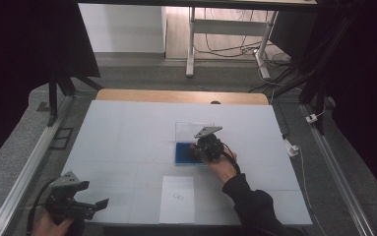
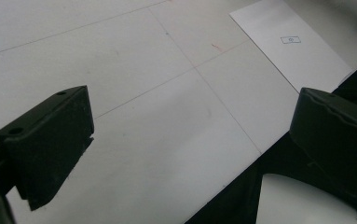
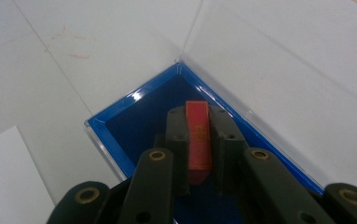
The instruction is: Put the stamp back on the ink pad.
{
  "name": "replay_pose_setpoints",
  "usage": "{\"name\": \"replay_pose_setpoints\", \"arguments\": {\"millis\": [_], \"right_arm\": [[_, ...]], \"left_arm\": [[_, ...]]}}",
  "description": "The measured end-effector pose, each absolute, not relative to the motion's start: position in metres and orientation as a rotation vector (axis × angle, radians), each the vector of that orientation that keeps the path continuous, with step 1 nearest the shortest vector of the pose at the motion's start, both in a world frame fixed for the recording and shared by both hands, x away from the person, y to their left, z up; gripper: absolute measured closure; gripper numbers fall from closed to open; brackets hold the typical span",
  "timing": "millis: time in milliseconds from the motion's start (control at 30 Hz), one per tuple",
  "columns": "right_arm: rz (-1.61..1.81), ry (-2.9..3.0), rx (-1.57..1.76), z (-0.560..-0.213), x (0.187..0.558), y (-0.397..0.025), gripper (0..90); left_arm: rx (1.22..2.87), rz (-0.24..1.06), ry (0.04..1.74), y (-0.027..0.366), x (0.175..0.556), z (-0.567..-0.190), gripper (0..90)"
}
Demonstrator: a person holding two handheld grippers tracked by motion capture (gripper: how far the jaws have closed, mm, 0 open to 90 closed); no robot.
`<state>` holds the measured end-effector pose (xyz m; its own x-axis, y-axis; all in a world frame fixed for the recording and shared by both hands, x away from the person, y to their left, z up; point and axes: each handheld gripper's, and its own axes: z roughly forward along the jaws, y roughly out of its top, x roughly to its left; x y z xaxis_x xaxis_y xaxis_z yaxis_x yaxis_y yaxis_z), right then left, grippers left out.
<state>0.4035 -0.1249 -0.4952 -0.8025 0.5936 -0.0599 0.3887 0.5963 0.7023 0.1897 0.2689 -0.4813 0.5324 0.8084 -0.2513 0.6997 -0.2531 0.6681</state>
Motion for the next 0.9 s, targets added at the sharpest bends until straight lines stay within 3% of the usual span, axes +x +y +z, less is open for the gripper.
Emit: {"name": "replay_pose_setpoints", "arguments": {"millis": [400, 900], "right_arm": [[1.005, 2.543, 0.805, -0.495, 0.403, -0.124, 78.8], [1.083, 2.494, 0.828, -0.482, 0.401, -0.13, 47.9]], "left_arm": [[2.013, 0.182, 1.219, 0.269, 0.19, -0.481, 0.1], [2.011, 0.182, 1.218, 0.269, 0.189, -0.481, 0.1]]}}
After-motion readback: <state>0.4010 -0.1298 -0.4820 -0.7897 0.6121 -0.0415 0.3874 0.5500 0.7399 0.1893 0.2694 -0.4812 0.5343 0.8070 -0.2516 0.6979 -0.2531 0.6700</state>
